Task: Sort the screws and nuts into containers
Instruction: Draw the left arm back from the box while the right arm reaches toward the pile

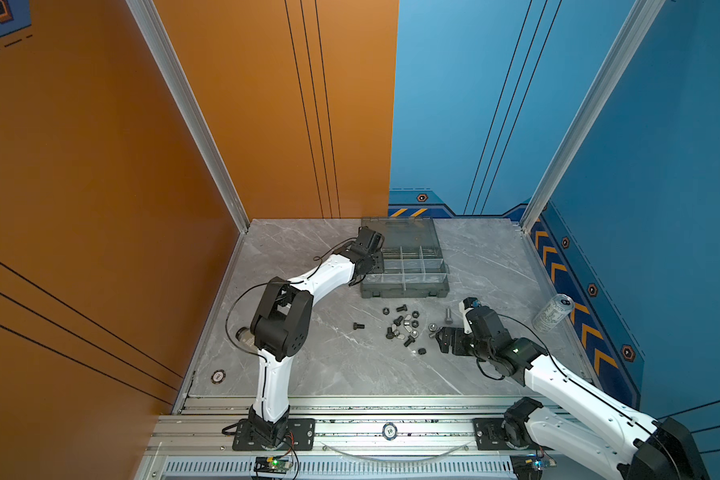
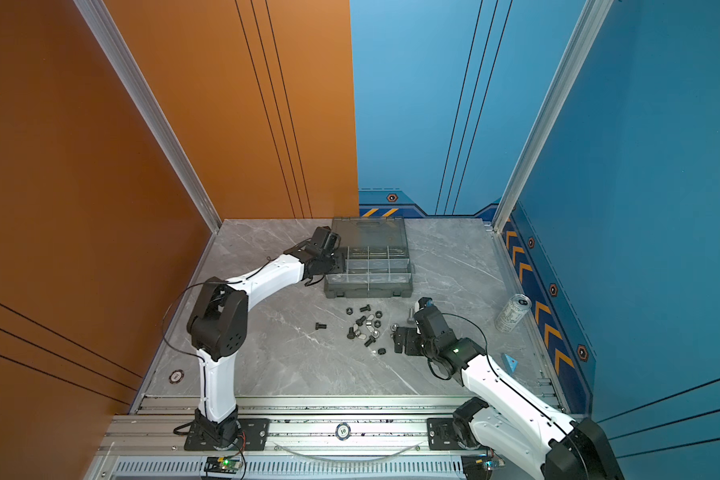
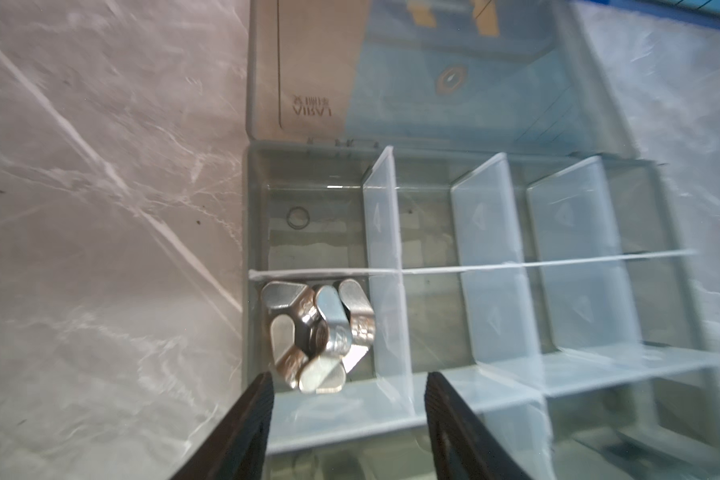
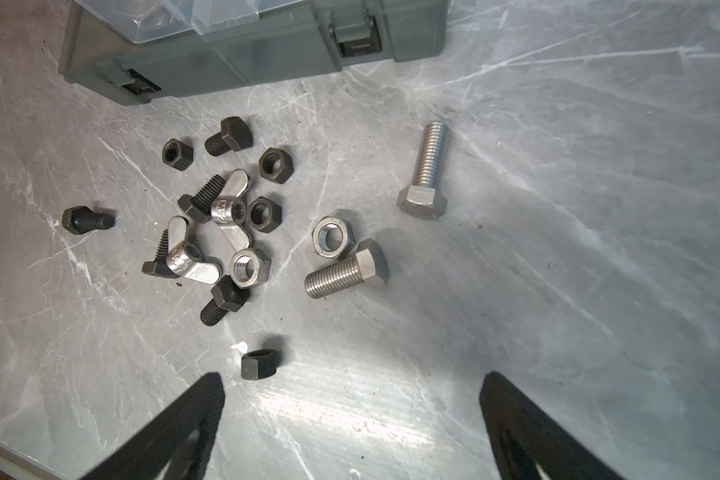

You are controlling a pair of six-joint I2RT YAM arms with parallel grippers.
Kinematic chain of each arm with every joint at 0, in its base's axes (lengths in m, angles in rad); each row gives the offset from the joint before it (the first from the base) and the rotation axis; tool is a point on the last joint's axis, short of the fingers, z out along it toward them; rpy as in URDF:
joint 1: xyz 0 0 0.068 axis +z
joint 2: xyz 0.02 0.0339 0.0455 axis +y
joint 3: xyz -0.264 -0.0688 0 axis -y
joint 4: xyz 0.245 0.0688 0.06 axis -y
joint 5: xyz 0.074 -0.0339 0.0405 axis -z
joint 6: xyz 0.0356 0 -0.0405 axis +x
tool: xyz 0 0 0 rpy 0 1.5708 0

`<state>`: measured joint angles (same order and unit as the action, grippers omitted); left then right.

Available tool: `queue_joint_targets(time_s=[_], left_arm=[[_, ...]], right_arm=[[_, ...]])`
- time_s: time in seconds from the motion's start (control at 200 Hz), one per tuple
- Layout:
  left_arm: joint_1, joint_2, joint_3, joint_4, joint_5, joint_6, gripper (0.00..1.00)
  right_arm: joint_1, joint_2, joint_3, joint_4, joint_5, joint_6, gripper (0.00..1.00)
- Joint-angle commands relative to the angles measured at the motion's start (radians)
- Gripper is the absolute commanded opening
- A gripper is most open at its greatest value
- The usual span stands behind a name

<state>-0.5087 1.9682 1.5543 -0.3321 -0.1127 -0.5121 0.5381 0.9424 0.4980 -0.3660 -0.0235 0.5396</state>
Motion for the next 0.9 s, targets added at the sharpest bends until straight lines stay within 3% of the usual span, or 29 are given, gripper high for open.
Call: queue_joint_targets(time_s=[0.0, 0.175, 0.215, 0.375, 0.596, 0.896], left_arm=[[0.004, -0.147, -0.055, -0.027, 0.04, 0.005, 0.63], [0.005, -0.319, -0.189, -0.065, 0.107, -0.023, 0.68], [0.003, -0.357, -0.228, -0.068, 0.113, -0.027, 0.74], [-0.001, -0.487, -0.393, -0.068, 0.112, -0.07, 0.8], [-0.008, -0.586, -0.605, -0.03, 0.143, -0.129, 0.81], [-0.01, -0.648, -0.746, 0.015, 0.197, -0.175, 0.84]], right_arm=[[0.012, 0.004, 0.036, -0.013, 0.005, -0.038, 0.98], [0.037, 0.061, 0.12, -0.068, 0.015, -0.207, 0.98], [0.041, 0.079, 0.142, -0.079, 0.018, -0.246, 0.98], [0.059, 0.167, 0.205, -0.06, 0.008, -0.263, 0.96], [0.134, 0.353, 0.371, -0.172, 0.104, -0.353, 0.95], [0.243, 0.601, 0.529, -0.196, 0.142, -0.43, 0.93]])
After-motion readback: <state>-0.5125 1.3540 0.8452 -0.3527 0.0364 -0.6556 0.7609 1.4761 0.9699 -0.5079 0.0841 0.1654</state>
